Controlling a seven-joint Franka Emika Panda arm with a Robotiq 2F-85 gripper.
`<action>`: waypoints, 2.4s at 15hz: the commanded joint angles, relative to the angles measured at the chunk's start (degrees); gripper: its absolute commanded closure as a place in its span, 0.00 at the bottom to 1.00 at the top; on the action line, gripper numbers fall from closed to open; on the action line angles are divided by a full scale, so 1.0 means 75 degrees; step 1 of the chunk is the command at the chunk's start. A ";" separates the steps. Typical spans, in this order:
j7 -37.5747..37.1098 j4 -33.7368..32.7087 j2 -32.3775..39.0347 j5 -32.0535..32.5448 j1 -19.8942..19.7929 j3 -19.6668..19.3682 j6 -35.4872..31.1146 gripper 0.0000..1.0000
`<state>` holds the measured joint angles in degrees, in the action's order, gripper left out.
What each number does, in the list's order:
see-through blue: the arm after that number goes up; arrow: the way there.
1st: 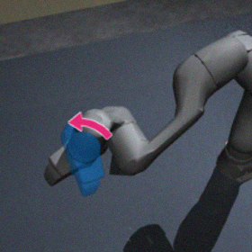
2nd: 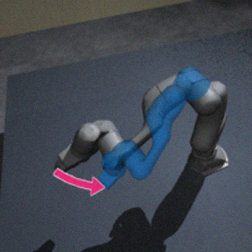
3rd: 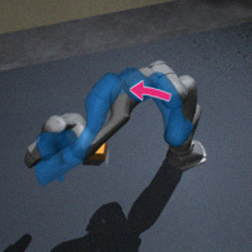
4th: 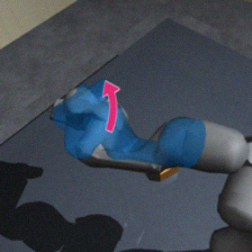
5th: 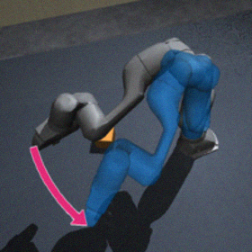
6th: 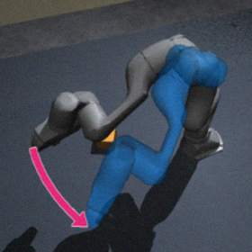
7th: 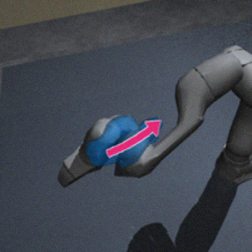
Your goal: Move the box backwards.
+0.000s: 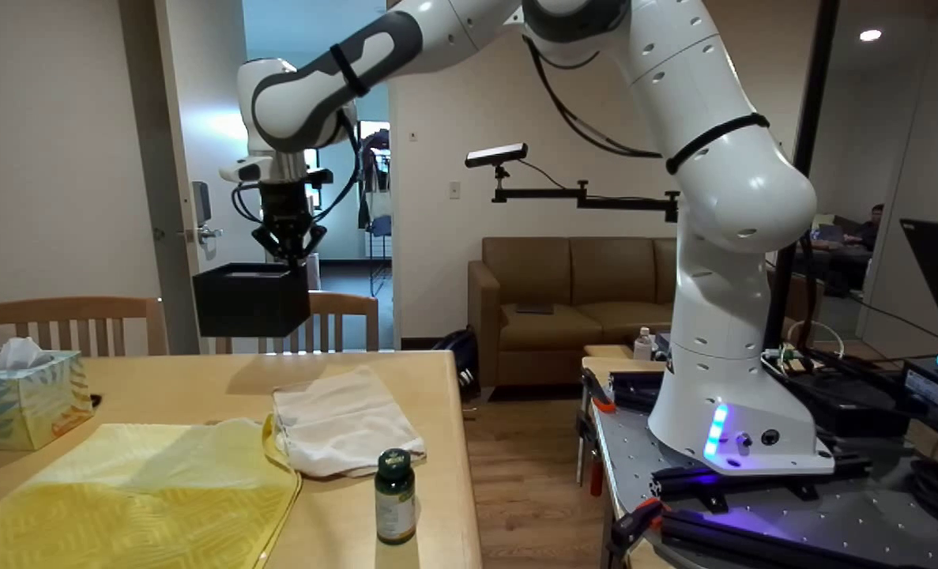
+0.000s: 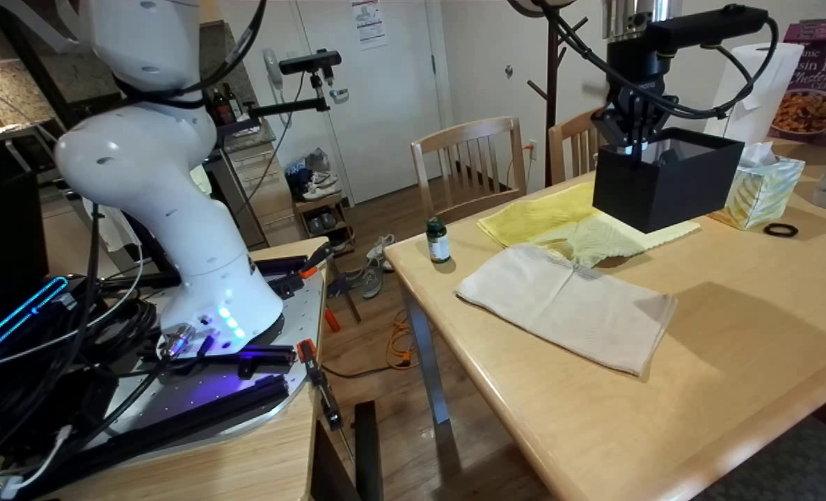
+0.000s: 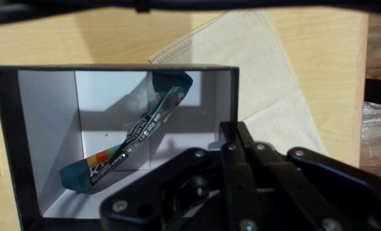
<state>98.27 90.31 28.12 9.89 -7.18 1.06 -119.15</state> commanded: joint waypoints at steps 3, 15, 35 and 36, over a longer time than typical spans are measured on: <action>-0.0218 -0.0683 0.0258 -0.0209 0.0029 -0.0026 0.0566 0.99; -0.1170 -0.1136 0.0491 -0.0463 -0.0040 -0.0007 0.1354 0.99; -0.0827 -0.1669 0.1569 -0.1077 0.0014 0.0481 0.0091 0.99; -0.0826 -0.1735 0.1675 -0.0969 0.0053 0.0472 -0.0008 0.99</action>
<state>90.57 80.83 37.54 2.81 -6.89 4.11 -117.50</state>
